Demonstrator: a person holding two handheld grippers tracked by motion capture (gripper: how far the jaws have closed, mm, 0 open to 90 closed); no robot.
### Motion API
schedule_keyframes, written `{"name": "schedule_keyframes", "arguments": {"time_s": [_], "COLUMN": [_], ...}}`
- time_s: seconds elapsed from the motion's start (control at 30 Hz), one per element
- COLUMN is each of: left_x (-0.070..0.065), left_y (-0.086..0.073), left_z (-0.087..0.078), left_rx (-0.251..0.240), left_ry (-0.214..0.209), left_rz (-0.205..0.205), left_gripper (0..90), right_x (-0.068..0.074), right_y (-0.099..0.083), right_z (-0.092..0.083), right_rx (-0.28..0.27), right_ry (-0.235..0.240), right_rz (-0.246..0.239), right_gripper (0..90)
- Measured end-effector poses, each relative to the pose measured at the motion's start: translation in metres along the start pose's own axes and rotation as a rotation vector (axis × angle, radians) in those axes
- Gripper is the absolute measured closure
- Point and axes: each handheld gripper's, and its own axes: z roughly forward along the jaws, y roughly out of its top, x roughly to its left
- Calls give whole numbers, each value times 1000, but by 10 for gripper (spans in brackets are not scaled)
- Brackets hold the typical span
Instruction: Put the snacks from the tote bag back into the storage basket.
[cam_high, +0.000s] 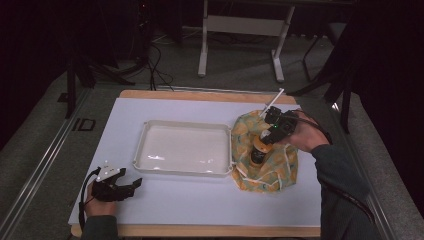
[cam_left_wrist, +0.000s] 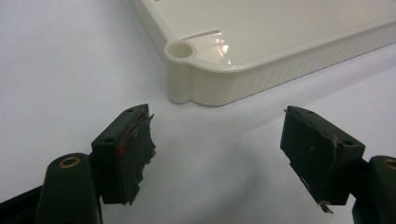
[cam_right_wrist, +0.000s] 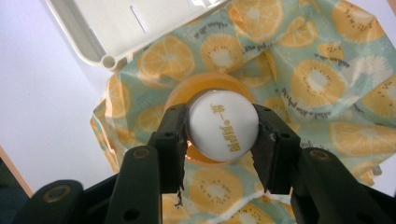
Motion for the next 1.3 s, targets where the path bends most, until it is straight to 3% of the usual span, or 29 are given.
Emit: {"name": "schedule_keyframes", "arguments": {"time_s": [0.63, 1.3], "left_x": [0, 0], "left_y": [0, 0], "left_z": [0, 0], "left_rx": [2, 1], "left_ry": [-2, -2], "left_rz": [-1, 1], "left_gripper": [252, 252], "right_x": [5, 7], "right_y": [0, -3], "right_z": [-4, -19], "right_rx": [24, -16], "right_ry": [-31, -56], "right_rz": [-34, -34], "right_gripper": [588, 588]}}
